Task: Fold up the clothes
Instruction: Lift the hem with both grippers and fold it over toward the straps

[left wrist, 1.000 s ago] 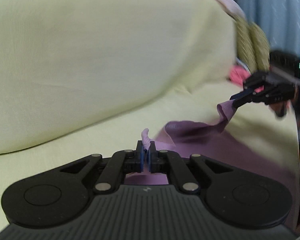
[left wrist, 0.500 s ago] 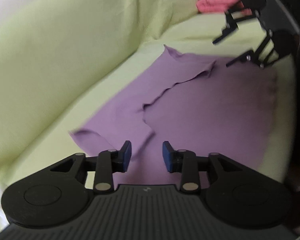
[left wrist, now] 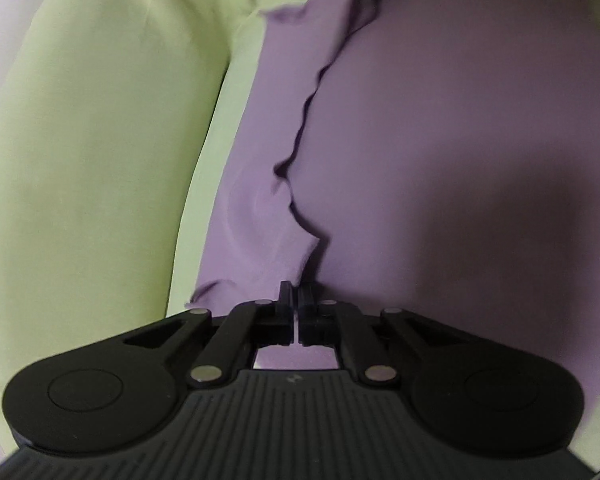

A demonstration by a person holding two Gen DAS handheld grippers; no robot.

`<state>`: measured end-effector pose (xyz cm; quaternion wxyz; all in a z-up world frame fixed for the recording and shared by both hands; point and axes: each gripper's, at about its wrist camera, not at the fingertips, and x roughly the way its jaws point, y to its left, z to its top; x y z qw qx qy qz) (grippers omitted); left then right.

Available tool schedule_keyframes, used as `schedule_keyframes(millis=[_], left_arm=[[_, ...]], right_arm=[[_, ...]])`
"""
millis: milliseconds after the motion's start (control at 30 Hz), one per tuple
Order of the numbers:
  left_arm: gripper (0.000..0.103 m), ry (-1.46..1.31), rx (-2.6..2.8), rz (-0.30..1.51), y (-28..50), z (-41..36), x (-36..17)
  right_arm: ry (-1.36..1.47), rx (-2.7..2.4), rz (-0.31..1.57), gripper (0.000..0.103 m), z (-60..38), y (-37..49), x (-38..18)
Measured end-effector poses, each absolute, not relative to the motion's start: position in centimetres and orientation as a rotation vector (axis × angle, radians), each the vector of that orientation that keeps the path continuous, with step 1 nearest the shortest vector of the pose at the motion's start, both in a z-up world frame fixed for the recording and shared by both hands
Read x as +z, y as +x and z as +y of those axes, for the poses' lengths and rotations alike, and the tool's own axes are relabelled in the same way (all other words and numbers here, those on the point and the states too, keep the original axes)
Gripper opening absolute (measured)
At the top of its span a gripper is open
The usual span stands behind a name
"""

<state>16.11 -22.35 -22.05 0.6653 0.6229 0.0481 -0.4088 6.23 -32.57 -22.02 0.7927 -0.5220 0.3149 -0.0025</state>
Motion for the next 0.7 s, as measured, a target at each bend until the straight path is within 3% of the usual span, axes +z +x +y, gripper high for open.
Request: schedule_keyframes(millis=[167, 700], left_arm=[[0.002, 1.345, -0.938, 0.104, 12.5, -20.1, -20.1], [0.002, 1.328, -0.934, 0.146, 5.4, -15.5, -22.8]], right_arm=[[-1.138, 0.012, 0.688, 0.0, -32.6, 5.8, -21.7], [-1.095, 0.016, 0.735, 0.0, -28.2, 4.8, -22.5]])
